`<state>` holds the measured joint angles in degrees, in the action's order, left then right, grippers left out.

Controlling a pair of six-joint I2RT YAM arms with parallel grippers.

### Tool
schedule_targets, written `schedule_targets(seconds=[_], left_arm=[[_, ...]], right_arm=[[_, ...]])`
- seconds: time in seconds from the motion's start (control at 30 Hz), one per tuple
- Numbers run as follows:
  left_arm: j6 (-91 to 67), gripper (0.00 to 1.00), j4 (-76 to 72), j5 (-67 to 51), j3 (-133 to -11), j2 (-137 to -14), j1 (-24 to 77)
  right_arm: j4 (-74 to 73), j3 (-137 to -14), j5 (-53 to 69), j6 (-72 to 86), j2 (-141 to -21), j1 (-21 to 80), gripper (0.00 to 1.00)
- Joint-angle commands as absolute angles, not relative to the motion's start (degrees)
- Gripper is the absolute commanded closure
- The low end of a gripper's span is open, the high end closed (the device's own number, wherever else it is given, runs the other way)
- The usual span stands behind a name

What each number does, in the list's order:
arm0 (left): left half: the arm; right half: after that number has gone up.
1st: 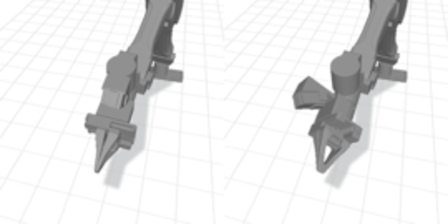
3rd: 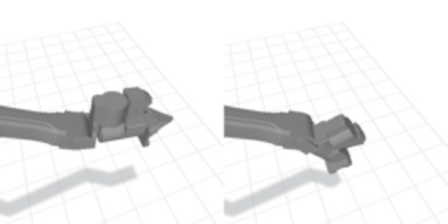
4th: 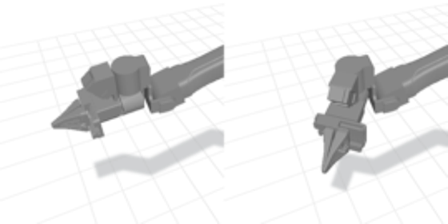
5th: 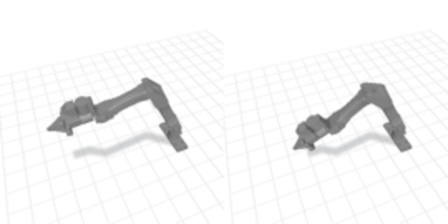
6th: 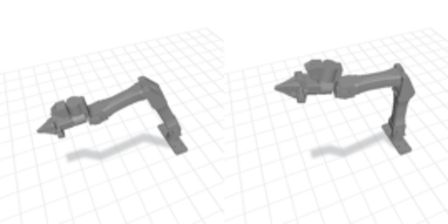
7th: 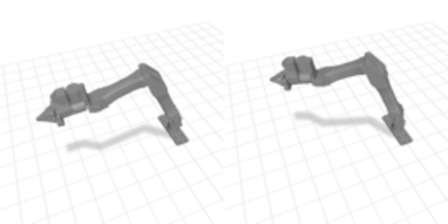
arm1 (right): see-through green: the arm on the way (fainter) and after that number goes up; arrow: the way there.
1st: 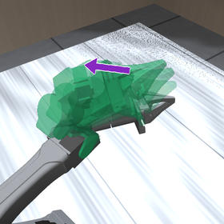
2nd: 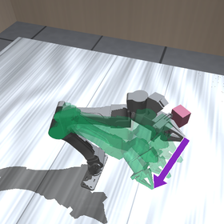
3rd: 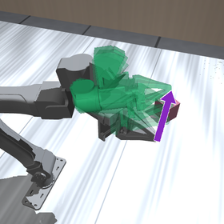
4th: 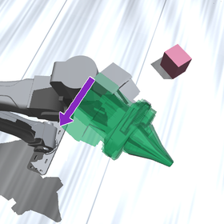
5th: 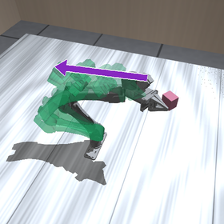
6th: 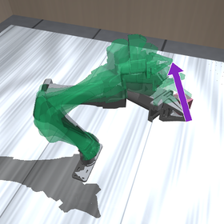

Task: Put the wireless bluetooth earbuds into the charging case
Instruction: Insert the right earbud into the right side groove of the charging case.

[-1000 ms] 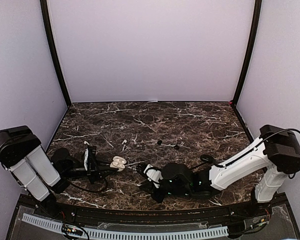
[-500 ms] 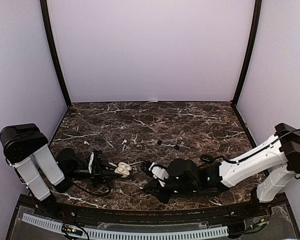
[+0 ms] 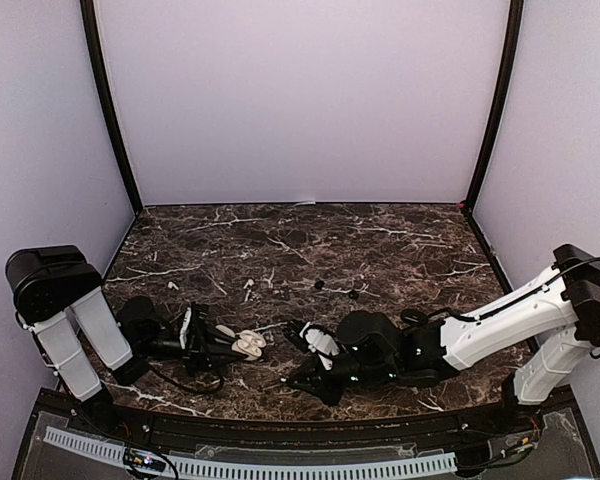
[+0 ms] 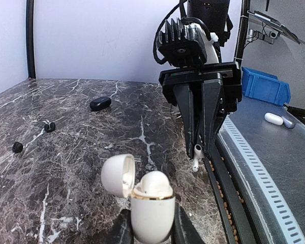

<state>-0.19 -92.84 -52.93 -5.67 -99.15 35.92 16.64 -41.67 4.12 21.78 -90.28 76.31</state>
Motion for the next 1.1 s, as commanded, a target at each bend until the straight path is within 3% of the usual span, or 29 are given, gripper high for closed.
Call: schedule_targets(seconds=[0.0, 1.07], left_arm=[[1.06, 1.0, -105.07, -55.25, -6.64, -99.72, 36.46], [4.92, 1.0, -105.0, -58.55, -6.28, -100.2, 37.97]], right_arm=[[18.25, -43.6, 7.12, 23.61, -89.41, 75.42, 1.0], [19.57, -51.68, 14.67, 29.53, -97.18, 71.32, 1.0]])
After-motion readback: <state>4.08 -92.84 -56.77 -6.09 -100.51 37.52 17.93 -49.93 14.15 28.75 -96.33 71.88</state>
